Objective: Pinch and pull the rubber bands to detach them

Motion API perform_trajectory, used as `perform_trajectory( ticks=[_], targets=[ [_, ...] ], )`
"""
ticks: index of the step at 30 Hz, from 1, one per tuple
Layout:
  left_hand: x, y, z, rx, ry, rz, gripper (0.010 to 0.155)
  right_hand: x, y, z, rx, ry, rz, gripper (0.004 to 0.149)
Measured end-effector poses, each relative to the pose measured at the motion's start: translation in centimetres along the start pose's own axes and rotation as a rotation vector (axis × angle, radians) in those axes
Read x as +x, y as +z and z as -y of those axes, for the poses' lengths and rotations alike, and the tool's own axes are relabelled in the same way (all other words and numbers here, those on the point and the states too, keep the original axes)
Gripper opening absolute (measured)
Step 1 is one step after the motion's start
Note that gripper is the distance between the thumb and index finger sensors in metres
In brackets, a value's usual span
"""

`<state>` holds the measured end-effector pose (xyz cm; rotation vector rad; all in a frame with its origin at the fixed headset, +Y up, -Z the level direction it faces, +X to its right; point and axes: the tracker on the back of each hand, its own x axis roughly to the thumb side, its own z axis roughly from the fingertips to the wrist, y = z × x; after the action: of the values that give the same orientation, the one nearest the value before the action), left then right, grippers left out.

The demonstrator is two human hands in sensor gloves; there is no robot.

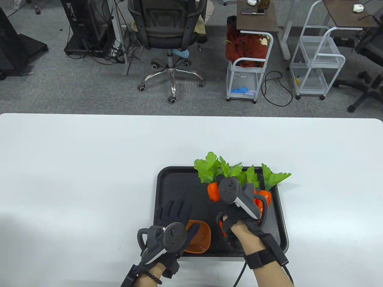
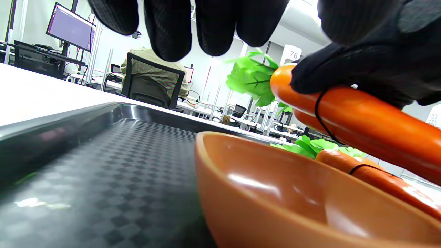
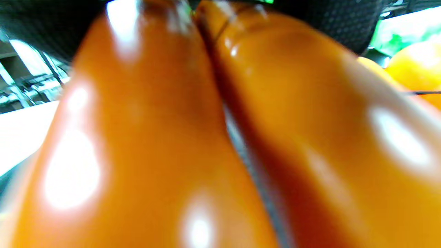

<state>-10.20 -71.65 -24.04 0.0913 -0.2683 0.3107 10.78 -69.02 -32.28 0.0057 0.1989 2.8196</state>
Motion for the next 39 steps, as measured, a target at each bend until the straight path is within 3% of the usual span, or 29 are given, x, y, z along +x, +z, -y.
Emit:
perform_trajectory(
  ticks=[10, 20, 29, 34, 39],
  targets=[
    [0.8, 0.3, -0.3, 0.049, 0.029, 0.042, 0.062, -2.1, 2.9, 0.5, 0.037, -0.366, 0.091, 0.09],
    [1.9, 0.9, -0.6, 0.124, 0.088, 0.153, 0.059, -3.4, 4.6, -2.4, 0.122, -0.764, 0.205, 0.09],
    [2.1, 1.0, -0.7, 0.126, 0.158, 0.199, 0.053, -4.0, 4.6, -4.5, 0.164, -1.004, 0.279, 0.09],
    [2.1, 1.0, -0.4, 0.084, 0.162, 0.237, 0.05, -3.7, 4.8, -5.0, 0.215, -1.248, 0.312, 0.089],
    [2.3, 1.3, -0.6, 0.154, 0.171, 0.238, 0.042, -3.8, 4.9, -5.2, 0.197, -1.232, 0.328, 0.089]
  ],
)
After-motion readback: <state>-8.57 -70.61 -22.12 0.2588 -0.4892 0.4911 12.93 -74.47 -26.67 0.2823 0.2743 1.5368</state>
